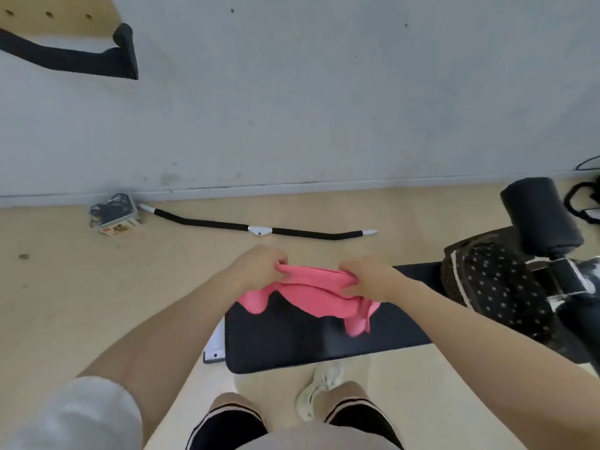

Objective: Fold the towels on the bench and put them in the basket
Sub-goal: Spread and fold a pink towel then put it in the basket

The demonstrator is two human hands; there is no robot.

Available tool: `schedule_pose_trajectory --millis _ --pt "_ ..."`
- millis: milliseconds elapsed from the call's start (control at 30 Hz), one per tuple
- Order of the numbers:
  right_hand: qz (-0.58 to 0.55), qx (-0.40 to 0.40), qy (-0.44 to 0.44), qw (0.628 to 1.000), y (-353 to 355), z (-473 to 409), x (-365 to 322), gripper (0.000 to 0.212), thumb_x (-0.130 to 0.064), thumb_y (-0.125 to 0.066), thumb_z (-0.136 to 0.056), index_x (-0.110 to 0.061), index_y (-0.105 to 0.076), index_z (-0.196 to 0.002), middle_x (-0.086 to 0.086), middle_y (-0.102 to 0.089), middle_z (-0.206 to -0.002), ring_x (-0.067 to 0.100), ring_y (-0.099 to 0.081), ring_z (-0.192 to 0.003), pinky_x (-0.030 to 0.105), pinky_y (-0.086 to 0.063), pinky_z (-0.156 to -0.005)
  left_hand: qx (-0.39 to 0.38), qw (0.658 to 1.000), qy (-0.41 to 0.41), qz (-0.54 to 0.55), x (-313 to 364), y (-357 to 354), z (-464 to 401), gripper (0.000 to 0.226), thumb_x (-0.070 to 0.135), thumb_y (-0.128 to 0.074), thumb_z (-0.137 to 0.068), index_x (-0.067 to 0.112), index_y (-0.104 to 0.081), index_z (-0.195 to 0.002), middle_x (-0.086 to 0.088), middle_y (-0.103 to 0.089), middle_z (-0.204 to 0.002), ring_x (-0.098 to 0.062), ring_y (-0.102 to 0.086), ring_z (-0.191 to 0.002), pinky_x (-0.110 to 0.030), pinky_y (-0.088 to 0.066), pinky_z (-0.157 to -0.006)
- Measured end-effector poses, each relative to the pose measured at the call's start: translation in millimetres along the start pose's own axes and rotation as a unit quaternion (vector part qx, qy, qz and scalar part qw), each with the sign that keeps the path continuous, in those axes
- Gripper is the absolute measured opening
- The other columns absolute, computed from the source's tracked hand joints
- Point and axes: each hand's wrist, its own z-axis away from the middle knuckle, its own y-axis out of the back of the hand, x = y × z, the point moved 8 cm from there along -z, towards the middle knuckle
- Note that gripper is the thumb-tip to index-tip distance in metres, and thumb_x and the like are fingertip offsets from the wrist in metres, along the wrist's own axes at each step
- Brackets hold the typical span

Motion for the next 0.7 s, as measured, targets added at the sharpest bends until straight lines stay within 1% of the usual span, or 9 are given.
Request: schedule_pose_trajectory --millis 67,133,200,267,333,400,467,533,700 --pt "-0.029 0.005 -0.036 0.999 3 -1 27 0.015 -0.017 -0.05 -0.088 -0.021 -0.048 -0.074 0.003 -0.054 -0.076 0.024 -0.054 -0.08 0.023 -0.035 -0.057 -0.014 1.0 0.014 0.004 10 -7 -9 0.029 0.022 -0.056 -0.086 0.015 -0.044 -0.061 0.004 -0.038 -0.062 -0.014 -0.038 -0.064 -0.025 -0.028 -0.056" --pt "-0.092 0.074 -0.075 0.99 21 4 46 0.016 -0.01 -0.047 -0.089 -0.018 -0.061 -0.092 0.01 -0.063 -0.09 0.027 -0.059 -0.086 0.027 -0.04 -0.063 0.012 1.0 0.014 0.003 28 1 -13 0.033 0.016 -0.053 -0.086 0.014 -0.037 -0.058 0.002 -0.034 -0.059 -0.016 -0.035 -0.061 -0.026 -0.024 -0.052" --pt "-0.098 0.161 -0.091 0.978 49 13 57 0.033 -0.001 -0.041 -0.087 -0.011 -0.061 -0.111 0.012 -0.064 -0.105 0.025 -0.056 -0.088 0.027 -0.04 -0.07 0.088 0.996 0.005 0.01 50 25 -9 0.014 0.011 -0.05 -0.086 0.01 -0.059 -0.076 0.001 -0.051 -0.068 -0.021 -0.047 -0.074 -0.028 -0.03 -0.059" --pt "-0.079 0.223 -0.091 0.967 76 23 62 0.04 0.003 -0.038 -0.084 -0.011 -0.061 -0.114 0.011 -0.062 -0.109 0.025 -0.055 -0.091 0.029 -0.041 -0.074 0.179 0.984 -0.013 0.024 71 55 2 0.024 0.008 -0.048 -0.085 0.012 -0.064 -0.103 -0.002 -0.061 -0.086 -0.021 -0.052 -0.085 -0.027 -0.033 -0.065" --pt "-0.086 0.273 -0.092 0.954 99 33 69 0.041 0.002 -0.04 -0.081 -0.015 -0.064 -0.11 0.009 -0.063 -0.105 0.024 -0.056 -0.091 0.031 -0.045 -0.076 0.236 0.969 -0.053 0.046 88 73 13 0.025 0.008 -0.049 -0.082 0.015 -0.061 -0.104 0.002 -0.056 -0.074 -0.019 -0.05 -0.074 -0.029 -0.03 -0.058" --pt "-0.093 0.297 -0.094 0.946 110 39 78 0.042 0.003 -0.041 -0.079 -0.02 -0.067 -0.103 0.005 -0.066 -0.097 0.024 -0.059 -0.088 0.033 -0.049 -0.074 0.209 0.972 -0.095 0.053 100 65 14 0.018 0.01 -0.05 -0.082 0.017 -0.057 -0.097 0.005 -0.052 -0.065 -0.016 -0.048 -0.065 -0.028 -0.029 -0.055" --pt "-0.061 0.285 -0.079 0.953 102 34 86 0.039 0.005 -0.041 -0.076 -0.02 -0.067 -0.09 0.004 -0.062 -0.088 0.025 -0.058 -0.084 0.032 -0.047 -0.068 0.133 0.983 -0.121 0.032 98 33 1 0.011 0.008 -0.051 -0.083 0.019 -0.053 -0.081 0.005 -0.05 -0.065 -0.017 -0.047 -0.066 -0.028 -0.029 -0.058" --pt "0.023 0.216 -0.061 0.974 62 11 96 0.025 0.002 -0.044 -0.076 -0.018 -0.059 -0.08 0.004 -0.053 -0.087 0.025 -0.053 -0.085 0.031 -0.041 -0.064 0.06 0.993 -0.106 0.009 79 -18 -19 0.03 0.007 -0.049 -0.085 0.024 -0.037 -0.063 0.007 -0.041 -0.061 -0.018 -0.042 -0.067 -0.027 -0.029 -0.06" --pt "0.084 0.05 0.011 0.995 -106 -81 151 0.026 -0.008 -0.048 -0.08 -0.02 -0.062 -0.097 -0.002 -0.05 -0.093 0.025 -0.053 -0.101 0.032 -0.044 -0.079 -0.034 0.998 -0.04 -0.018 15 -174 -86 0.034 0.009 -0.047 -0.088 0.023 -0.031 -0.061 0.008 -0.038 -0.064 -0.018 -0.041 -0.074 -0.028 -0.026 -0.062"
